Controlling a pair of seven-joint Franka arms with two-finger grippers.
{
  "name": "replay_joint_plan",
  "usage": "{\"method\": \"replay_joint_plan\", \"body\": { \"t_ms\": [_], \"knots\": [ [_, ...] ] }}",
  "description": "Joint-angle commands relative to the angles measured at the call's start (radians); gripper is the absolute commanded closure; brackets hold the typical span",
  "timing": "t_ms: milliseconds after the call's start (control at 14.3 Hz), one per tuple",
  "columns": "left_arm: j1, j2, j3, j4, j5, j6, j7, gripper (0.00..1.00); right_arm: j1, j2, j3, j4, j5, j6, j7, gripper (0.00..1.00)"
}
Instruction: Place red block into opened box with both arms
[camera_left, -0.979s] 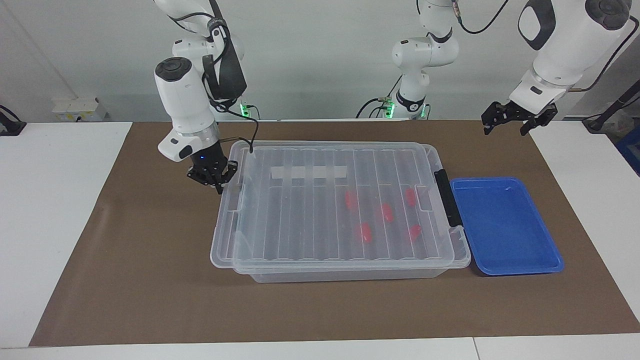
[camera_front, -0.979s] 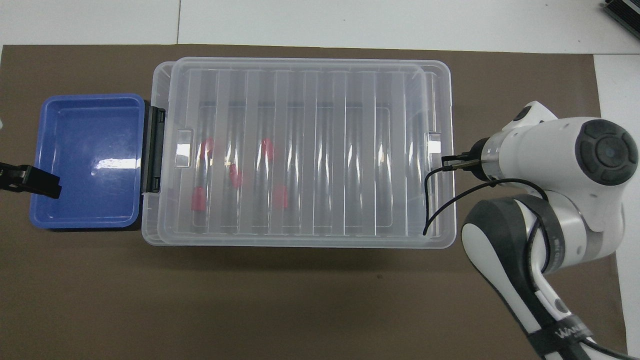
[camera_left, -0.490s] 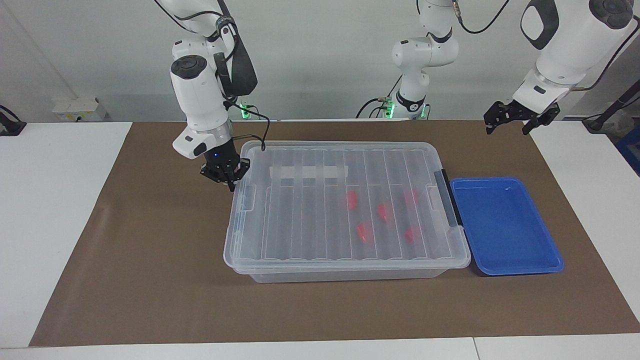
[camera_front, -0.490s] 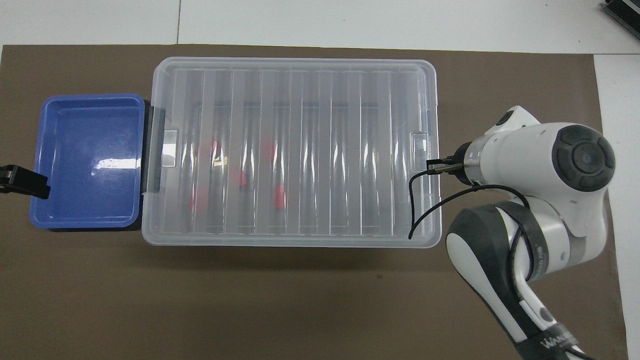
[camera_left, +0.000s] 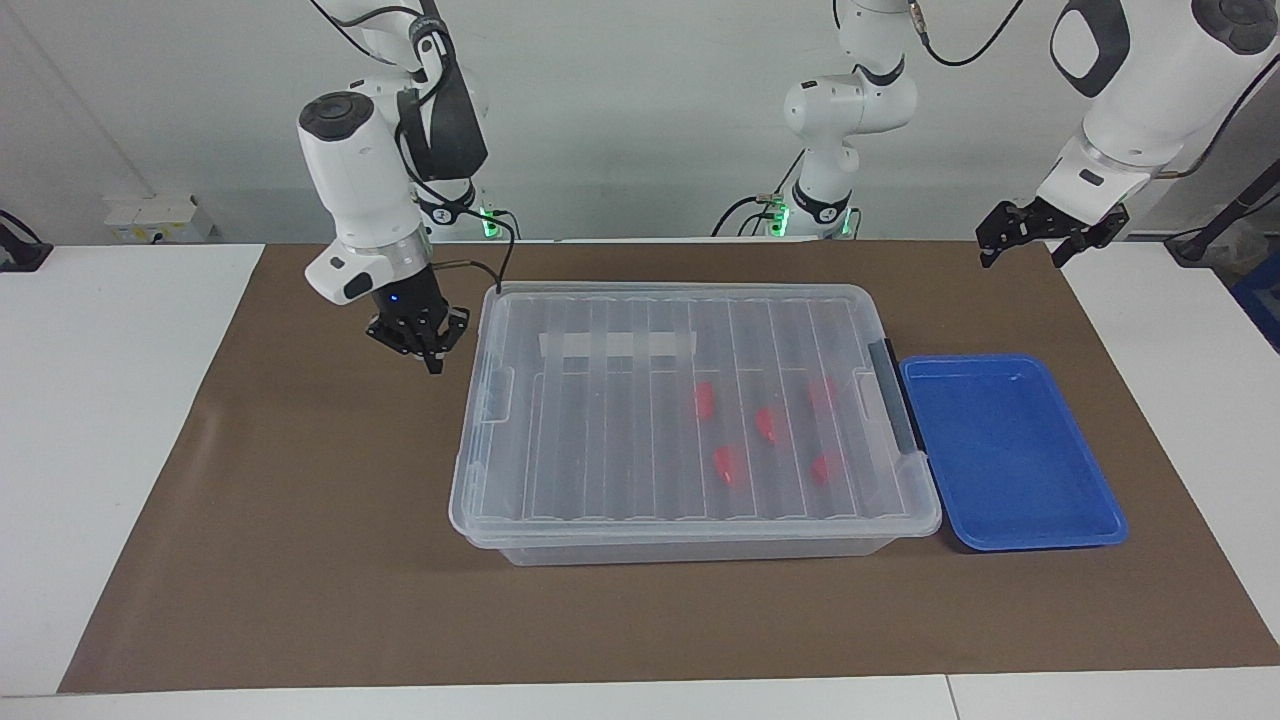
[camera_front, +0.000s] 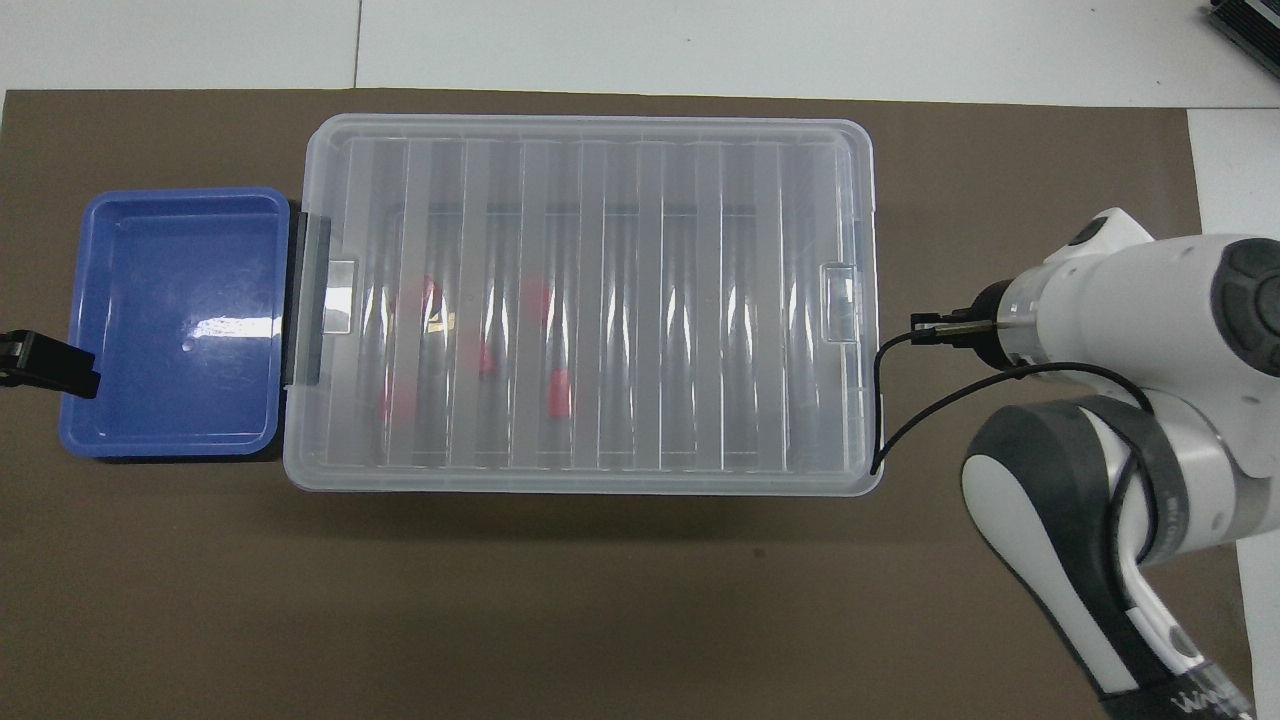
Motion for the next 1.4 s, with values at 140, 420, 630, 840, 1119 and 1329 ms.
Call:
{"method": "replay_joint_plan", "body": {
  "t_ms": [140,420,630,840,1119,1329],
  "knots": [
    [0.009,-0.028,-0.002,-0.033,-0.011,0.017,0.004,0.0,-0.106,-0.043,0.005,0.003,-0.006,-0.031,0.008,0.26],
    [0.009,-0.028,-0.002,-0.033,-0.011,0.017,0.004,0.0,-0.191,0.009,0.005,0.147,-0.008,-0.112,0.002,0.12],
    [0.009,-0.028,-0.002,-0.033,-0.011,0.017,0.004,0.0,-0.213,0.054,0.006,0.297,-0.009,-0.256,0.009,0.04],
    [0.009,-0.028,-0.002,-0.033,-0.011,0.017,0.004,0.0,-0.213,0.074,0.006,0.4,-0.044,-0.359,0.005,0.0],
    [0.009,-0.028,-0.002,-0.033,-0.011,0.017,0.004,0.0,-0.193,0.089,0.012,0.46,-0.049,-0.482,0.0,0.0],
    [0.009,-0.028,-0.002,-0.033,-0.011,0.017,0.004,0.0,-0.191,0.031,0.018,0.404,-0.046,-0.605,-0.001,0.0]
  ]
}}
